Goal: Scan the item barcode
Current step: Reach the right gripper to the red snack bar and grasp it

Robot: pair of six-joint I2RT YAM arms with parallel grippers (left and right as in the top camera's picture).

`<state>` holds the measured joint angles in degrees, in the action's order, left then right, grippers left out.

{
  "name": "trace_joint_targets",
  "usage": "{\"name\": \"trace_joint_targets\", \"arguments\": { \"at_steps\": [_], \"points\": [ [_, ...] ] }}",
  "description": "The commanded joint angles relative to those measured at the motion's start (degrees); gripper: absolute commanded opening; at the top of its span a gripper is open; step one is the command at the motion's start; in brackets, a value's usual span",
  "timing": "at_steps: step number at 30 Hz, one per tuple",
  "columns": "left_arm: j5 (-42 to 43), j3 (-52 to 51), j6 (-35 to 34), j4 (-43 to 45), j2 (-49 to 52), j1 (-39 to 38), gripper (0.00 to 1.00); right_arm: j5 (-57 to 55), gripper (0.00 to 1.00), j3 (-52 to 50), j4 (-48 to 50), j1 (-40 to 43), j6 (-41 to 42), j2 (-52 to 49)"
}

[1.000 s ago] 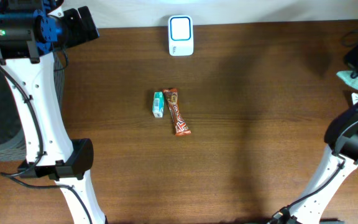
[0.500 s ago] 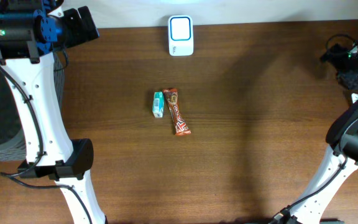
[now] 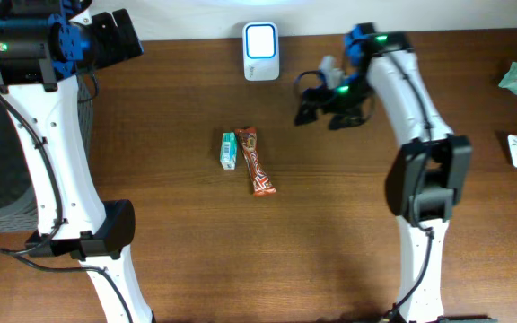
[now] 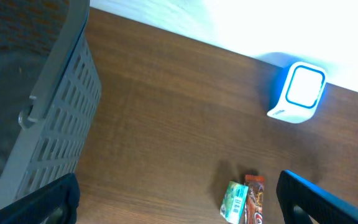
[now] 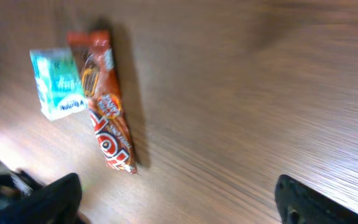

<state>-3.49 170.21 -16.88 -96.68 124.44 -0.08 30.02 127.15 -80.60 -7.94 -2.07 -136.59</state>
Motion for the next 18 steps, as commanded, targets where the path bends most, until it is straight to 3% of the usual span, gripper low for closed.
{"name": "trace_joint_targets", "arguments": {
  "at_steps": [1, 5, 10, 18],
  "points": [
    [-0.42, 0.28, 0.28, -0.02, 0.35, 0.26, 0.99, -3.78, 0.81, -0.59, 1.33, -7.28, -0.90, 1.20],
    [-0.42, 0.28, 0.26, -0.02, 0.35, 0.26, 0.99, -7.50, 0.78, -0.59, 2.62, -14.69, -0.24, 1.20],
    [-0.42, 0.28, 0.28, -0.04, 0.35, 0.26, 0.99, -17.68, 0.63, -0.63, 4.79, -19.17, 6.25, 1.16],
    [-0.42, 0.28, 0.26, -0.02, 0.35, 0.26, 0.99, -15.21, 0.50, -5.42, 8.70, -19.98, 7.50, -0.90]
  ]
}}
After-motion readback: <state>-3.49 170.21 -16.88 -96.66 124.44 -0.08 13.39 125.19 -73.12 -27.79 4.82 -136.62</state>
